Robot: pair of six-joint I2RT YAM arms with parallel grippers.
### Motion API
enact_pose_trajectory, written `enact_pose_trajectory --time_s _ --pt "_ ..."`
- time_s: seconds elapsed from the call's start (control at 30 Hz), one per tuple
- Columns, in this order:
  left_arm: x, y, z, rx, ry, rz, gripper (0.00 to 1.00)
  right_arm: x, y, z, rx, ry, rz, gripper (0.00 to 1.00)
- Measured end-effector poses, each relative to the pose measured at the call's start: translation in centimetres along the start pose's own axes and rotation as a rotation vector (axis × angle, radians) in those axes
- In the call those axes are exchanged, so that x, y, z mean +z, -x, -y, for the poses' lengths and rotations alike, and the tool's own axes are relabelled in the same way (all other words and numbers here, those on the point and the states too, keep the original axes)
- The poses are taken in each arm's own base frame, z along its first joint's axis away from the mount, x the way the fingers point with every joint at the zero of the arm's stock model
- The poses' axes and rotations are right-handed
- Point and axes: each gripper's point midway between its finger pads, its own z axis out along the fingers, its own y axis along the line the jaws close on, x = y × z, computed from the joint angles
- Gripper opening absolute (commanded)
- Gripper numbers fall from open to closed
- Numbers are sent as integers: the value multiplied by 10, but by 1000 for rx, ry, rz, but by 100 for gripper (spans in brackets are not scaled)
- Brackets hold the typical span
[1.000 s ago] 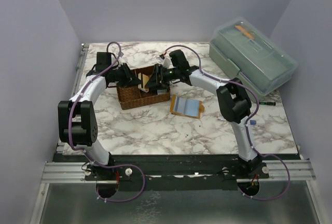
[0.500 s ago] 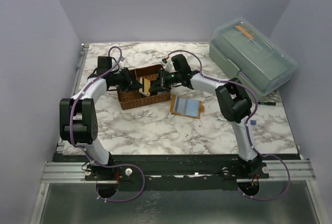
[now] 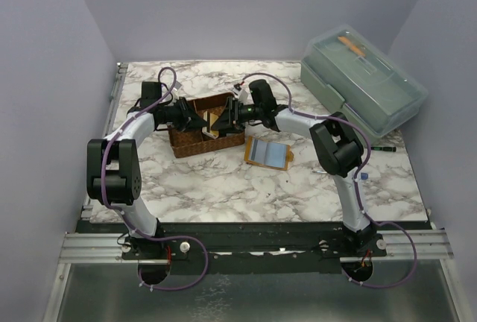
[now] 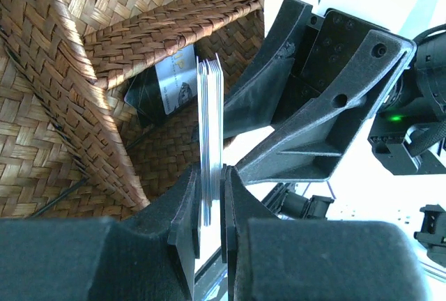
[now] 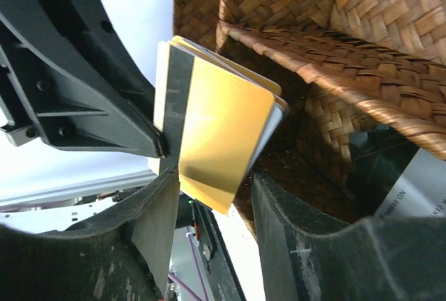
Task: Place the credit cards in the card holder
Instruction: Place the credit card in the storage box.
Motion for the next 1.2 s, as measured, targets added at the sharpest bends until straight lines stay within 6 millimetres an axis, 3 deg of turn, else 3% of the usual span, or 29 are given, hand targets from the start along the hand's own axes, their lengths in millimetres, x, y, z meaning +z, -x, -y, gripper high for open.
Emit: enact_pose_trajectory --time_s 0.23,0.4,0.5,0.67,1.07,1.2 --pt "-1 0 5 -1 -44 -2 0 -3 2 -1 21 19 3 16" --pt "-2 2 3 -3 -48 6 28 -7 5 0 38 27 7 3" --pt "-2 2 4 -7 -52 5 37 -7 5 0 37 29 5 0" --pt "1 -3 5 -17 -56 -10 42 -4 2 -3 24 39 0 0" --pt "-4 -2 -9 -71 -45 1 37 -9 -5 6 44 22 8 0" --pt "0 -1 -15 -94 -40 -3 39 -11 -4 7 47 20 12 0"
